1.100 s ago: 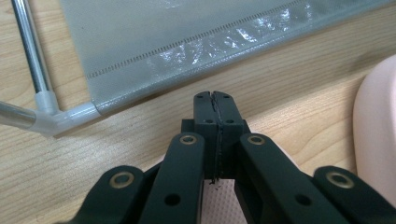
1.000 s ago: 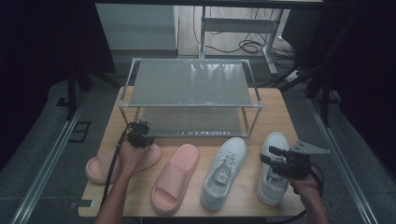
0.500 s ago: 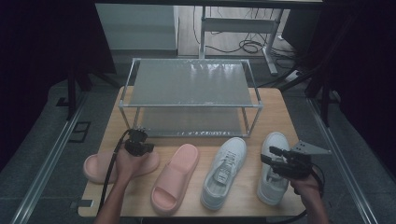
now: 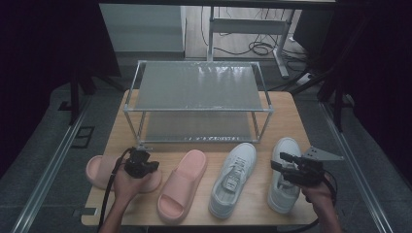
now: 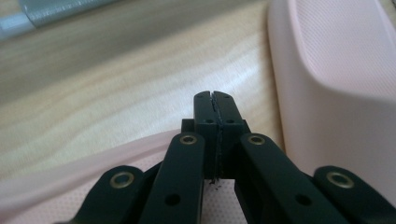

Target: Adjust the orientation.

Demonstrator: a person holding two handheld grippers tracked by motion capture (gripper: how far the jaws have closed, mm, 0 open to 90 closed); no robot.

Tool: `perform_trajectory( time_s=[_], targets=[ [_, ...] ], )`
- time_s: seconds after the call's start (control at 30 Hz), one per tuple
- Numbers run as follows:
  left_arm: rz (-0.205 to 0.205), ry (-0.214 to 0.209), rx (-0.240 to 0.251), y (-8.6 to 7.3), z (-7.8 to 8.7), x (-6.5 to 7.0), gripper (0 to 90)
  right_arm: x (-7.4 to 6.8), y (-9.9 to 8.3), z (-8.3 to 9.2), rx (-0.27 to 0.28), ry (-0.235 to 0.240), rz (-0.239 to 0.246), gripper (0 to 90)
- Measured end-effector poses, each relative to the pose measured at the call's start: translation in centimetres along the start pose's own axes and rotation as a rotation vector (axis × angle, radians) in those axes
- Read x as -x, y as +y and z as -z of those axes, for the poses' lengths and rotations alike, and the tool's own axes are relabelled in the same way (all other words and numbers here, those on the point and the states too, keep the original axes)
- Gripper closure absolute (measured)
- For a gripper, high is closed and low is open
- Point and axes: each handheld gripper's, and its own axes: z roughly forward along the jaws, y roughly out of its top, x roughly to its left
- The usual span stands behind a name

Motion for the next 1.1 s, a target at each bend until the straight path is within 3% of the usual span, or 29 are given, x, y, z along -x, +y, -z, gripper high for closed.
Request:
perform_trajectory(
  time_s=[0.3,1.1],
  targets=[
    [-0.012,-0.017,0.023,-2.5,1.3,0.9,90.0,-0.2,0.0,-0.2,-0.005,0.002,0.008,45.0],
    [-0.005,-0.033,0.038,-6.2,3.7,1.4,90.0,-0.6,0.0,-0.3,-0.012,0.003,0.012,44.8]
  ],
)
